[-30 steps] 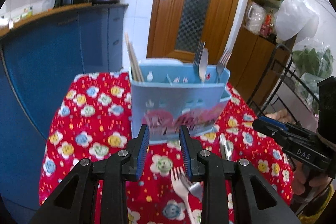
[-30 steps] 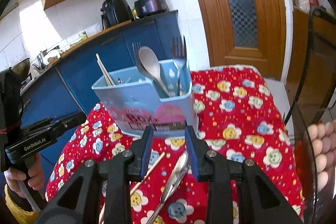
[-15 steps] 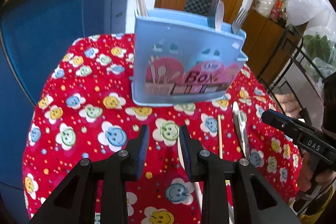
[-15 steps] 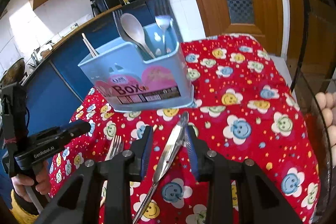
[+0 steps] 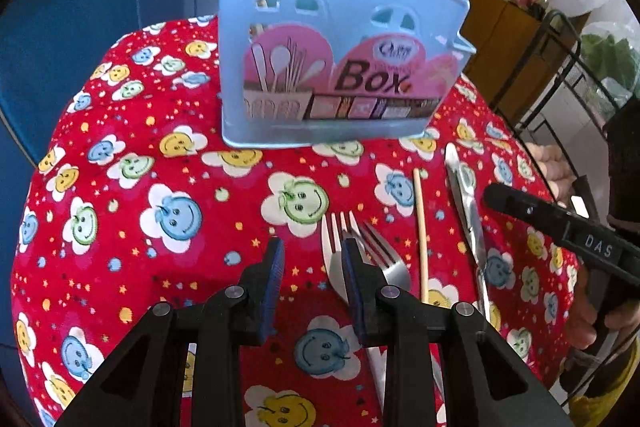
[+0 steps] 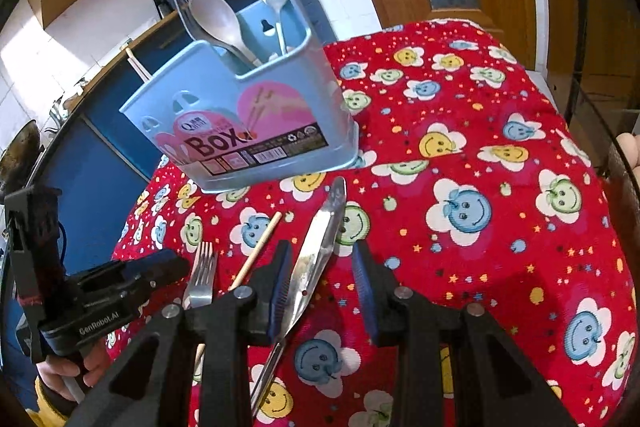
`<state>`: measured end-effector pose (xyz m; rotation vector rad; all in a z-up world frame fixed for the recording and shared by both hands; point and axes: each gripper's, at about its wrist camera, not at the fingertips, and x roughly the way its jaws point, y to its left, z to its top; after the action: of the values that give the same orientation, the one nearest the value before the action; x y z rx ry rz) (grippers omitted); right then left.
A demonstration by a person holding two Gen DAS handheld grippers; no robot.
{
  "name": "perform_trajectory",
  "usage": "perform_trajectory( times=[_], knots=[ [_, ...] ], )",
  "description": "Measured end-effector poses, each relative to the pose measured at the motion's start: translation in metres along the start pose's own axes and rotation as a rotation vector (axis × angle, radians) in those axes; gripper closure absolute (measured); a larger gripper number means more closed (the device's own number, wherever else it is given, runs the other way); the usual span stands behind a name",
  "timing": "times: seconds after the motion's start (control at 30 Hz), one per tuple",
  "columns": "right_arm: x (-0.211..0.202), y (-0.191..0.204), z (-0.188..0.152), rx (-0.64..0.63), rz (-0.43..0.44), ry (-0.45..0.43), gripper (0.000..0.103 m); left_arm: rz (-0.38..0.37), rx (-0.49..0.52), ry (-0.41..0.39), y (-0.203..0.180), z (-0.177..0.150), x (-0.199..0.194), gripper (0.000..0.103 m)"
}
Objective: Organize utensils
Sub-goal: 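Grasp a white fork with the left tool while the right tool grasps a silver knife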
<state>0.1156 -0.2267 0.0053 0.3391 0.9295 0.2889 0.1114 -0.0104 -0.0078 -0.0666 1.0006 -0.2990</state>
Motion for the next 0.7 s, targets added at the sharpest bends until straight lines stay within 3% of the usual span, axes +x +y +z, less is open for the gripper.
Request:
perform_trajectory(
  times=[0.27, 0.43, 0.63, 0.7],
  knots=[
    [0.013, -0.003, 0.002, 0.006, -0.011, 0.029, 0.069, 0.007, 0.036, 0.024, -0.010, -0.005, 0.010, 0.072],
    [0.018, -0.004, 0.002, 0.002, -0.014, 0.038, 0.069, 0.001, 0.064, 0.034, -0.020, -0.004, 0.016, 0.064],
    [0.023, -0.005, 0.007, 0.011, -0.001, 0.049, 0.069, -0.010, 0.090, 0.016, -0.029, -0.003, 0.018, 0.066],
    [0.025, -0.007, 0.009, 0.021, 0.014, 0.054, 0.069, -0.046, 0.068, 0.016, -0.027, -0.001, 0.018, 0.073]
  ],
)
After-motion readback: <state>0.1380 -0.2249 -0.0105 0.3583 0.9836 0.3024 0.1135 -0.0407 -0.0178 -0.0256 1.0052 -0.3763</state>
